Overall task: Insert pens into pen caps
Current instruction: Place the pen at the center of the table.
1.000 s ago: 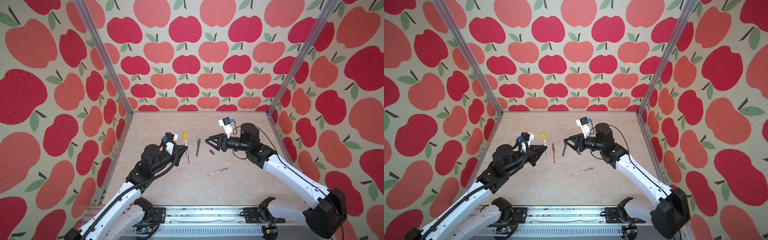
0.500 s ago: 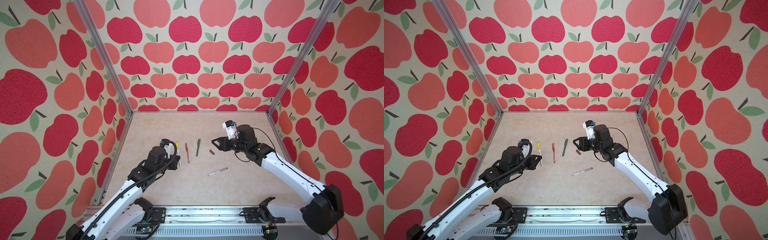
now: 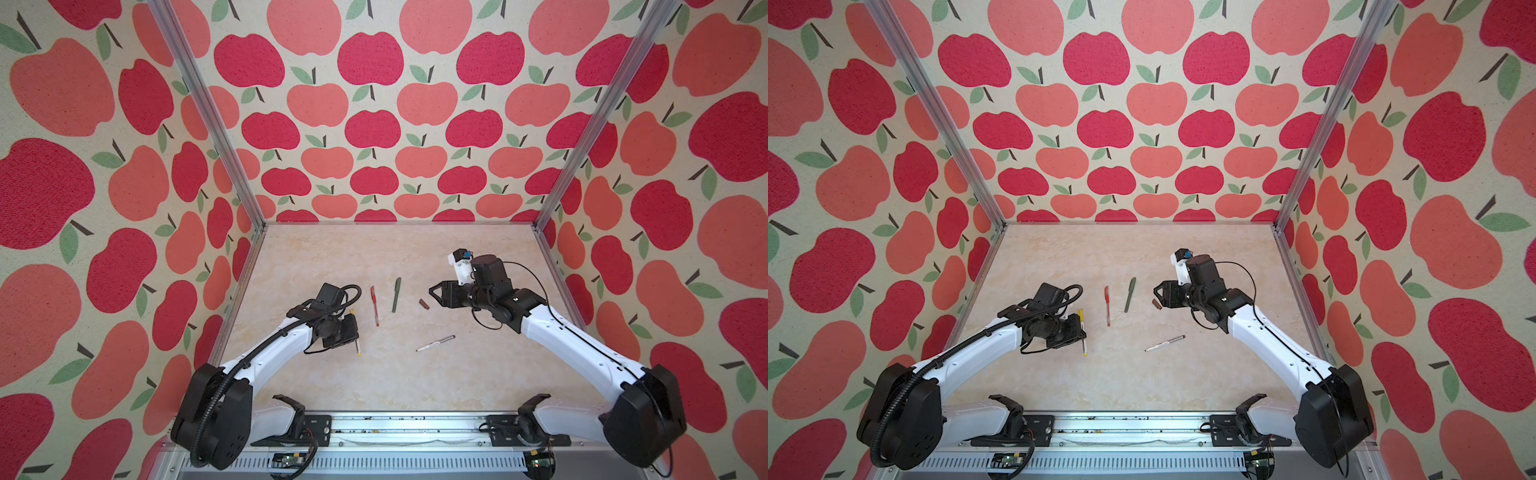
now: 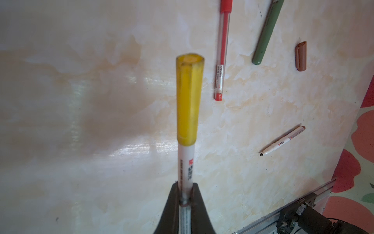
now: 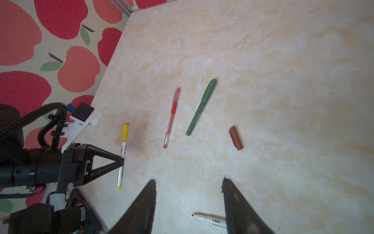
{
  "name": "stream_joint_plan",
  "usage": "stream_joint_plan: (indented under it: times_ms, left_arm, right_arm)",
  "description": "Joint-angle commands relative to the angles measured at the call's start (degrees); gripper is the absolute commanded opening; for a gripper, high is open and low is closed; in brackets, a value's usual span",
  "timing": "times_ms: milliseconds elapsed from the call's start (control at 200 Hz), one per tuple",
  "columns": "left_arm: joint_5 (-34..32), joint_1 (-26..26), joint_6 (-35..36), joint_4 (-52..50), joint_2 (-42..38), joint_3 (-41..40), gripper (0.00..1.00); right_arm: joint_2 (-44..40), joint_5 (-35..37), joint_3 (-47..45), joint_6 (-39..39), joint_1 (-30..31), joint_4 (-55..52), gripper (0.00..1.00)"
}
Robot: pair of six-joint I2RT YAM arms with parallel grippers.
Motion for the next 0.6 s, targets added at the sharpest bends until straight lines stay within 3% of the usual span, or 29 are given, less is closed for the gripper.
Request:
stream_joint_plan:
  times_ms: [0,505,595]
  left_arm:
    - [3.1,0.8,0.0,-0.9,2.4,1.9,0.01]
    - [6.2,2.5,1.2,2.2,10.6,2.5,0.11]
    - [4.7,2.6,1.3,2.2,11.1,2.4,0.18]
  right_arm:
    - [-2.0,1.1,-1.4,0.7,-0.3,0.1,0.55]
    - [-2.1,1.0,-1.0,0.5,-0.4,0.0,0.55]
    - [-1.8,0.9,-0.6,0.3,-0.4,-0.4,0.55]
